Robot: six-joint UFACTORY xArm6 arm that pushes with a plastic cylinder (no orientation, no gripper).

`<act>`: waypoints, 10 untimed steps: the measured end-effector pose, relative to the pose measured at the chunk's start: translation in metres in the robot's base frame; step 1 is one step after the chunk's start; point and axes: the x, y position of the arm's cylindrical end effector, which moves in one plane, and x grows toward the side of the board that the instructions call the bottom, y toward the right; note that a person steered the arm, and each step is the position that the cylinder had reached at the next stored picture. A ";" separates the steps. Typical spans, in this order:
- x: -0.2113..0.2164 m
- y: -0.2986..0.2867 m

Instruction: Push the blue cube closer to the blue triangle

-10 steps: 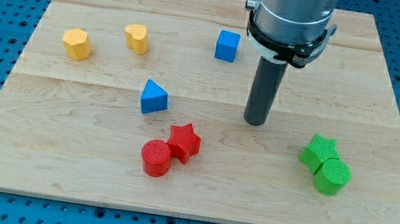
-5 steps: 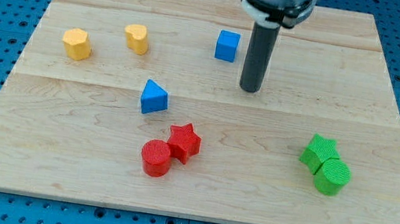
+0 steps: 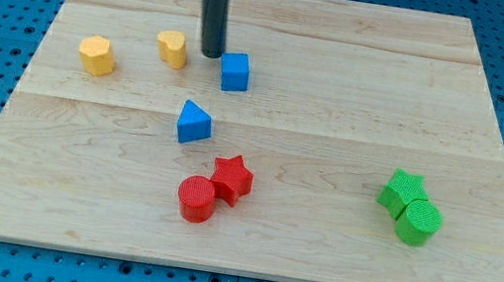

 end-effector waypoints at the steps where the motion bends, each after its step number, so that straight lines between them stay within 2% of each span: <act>1: -0.016 0.006; 6: 0.008 -0.006; 7: 0.006 0.011; 8: 0.000 0.062; 10: 0.083 0.068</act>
